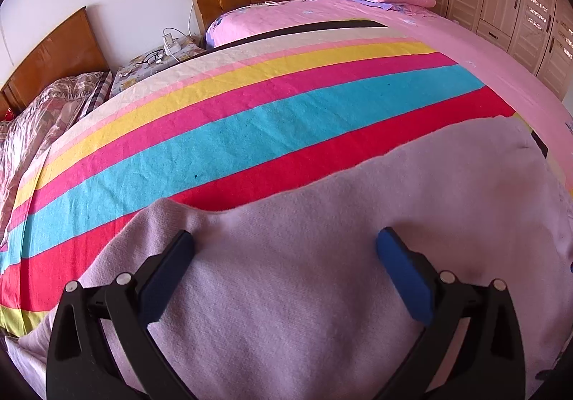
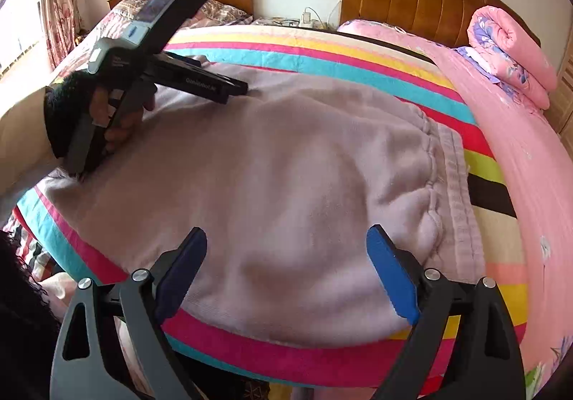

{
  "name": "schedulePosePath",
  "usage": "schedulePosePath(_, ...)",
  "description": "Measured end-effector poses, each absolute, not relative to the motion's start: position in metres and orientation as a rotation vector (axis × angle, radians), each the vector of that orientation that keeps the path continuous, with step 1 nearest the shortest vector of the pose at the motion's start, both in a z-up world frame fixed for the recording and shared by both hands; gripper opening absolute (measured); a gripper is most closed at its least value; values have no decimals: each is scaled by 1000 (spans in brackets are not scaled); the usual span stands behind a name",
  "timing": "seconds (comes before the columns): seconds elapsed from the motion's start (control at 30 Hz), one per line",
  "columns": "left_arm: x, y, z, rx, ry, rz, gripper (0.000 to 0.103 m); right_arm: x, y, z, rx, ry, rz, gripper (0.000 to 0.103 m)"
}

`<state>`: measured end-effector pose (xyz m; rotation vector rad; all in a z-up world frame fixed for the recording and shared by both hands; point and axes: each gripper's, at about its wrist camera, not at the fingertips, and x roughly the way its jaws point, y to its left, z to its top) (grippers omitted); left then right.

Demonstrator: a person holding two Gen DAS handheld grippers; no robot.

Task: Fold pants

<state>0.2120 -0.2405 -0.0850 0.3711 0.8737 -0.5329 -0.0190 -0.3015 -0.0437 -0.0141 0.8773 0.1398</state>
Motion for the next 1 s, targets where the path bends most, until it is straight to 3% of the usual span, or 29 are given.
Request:
schedulePosePath(0.2, 214, -238, -86, 355, 887, -541, 102, -17, -275, -70, -71, 925, 209, 89)
schedulePosePath(0.33, 213, -238, -85, 362, 880, -523, 102, -32, -292, -60, -52, 949, 259, 88)
schedulePosePath(0.43, 195, -244, -64, 335, 836, -502, 101, -42, -309, -37, -86, 858, 161, 88)
schedulePosePath(0.6, 161, -312, -39, 402, 735, -675, 102, -26, -360, -34, -6, 849, -45, 89)
schedulePosePath(0.77, 166, -359, -80, 466, 814, -714, 102, -35, -378, -57, -4, 911, -66, 89)
schedulePosePath(0.9, 177, -356, -84, 422, 873, -715, 102, -36, -380, -62, -12, 920, -54, 90)
schedulePosePath(1.0, 169, -330, -55, 373, 806, -701, 101, -29, -380, -54, -14, 938, -84, 89)
